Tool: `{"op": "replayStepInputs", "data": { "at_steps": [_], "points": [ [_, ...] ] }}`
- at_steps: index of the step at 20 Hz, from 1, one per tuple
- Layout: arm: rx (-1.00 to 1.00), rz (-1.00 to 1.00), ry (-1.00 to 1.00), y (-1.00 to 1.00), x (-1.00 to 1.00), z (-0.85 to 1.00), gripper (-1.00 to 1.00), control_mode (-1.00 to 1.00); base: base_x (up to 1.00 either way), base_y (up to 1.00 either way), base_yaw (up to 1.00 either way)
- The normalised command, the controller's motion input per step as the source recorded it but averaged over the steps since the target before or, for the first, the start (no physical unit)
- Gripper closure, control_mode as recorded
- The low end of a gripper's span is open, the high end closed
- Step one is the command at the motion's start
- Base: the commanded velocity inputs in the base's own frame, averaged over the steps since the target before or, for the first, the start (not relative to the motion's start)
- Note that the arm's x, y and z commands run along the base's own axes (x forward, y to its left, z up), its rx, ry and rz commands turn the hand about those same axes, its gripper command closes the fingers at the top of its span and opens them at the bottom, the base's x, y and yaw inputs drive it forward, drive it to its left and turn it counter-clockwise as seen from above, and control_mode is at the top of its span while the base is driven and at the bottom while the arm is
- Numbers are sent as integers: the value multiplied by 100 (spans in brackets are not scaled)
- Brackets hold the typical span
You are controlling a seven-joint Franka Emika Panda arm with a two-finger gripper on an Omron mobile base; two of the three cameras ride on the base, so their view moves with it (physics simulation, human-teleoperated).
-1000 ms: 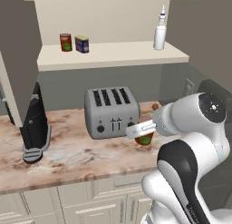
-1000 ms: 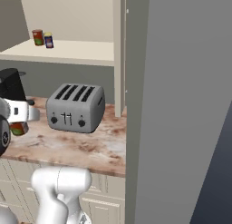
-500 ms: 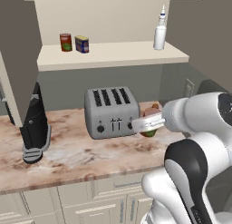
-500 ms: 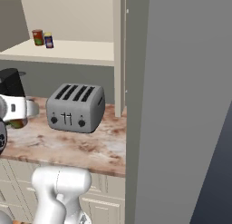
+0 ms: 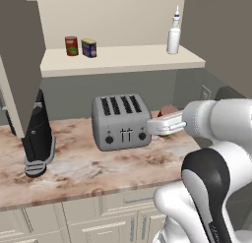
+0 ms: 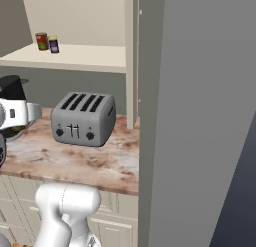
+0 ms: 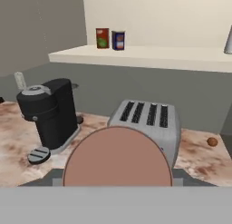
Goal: Pick the cans from the counter and place them in their designated side in the cabinet.
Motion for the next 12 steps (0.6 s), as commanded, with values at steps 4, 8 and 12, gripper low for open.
{"op": "replayStepInputs", "data": {
  "at_steps": [4, 8, 12],
  "points": [
    [2, 0, -9, -4, 0, 31, 100, -100, 0, 0, 0],
    [2, 0, -8, -6, -4, 35, 100, -100, 0, 0, 0],
    [1, 0, -6, -7, -12, 35, 100, -100, 0, 0, 0]
  ]
}}
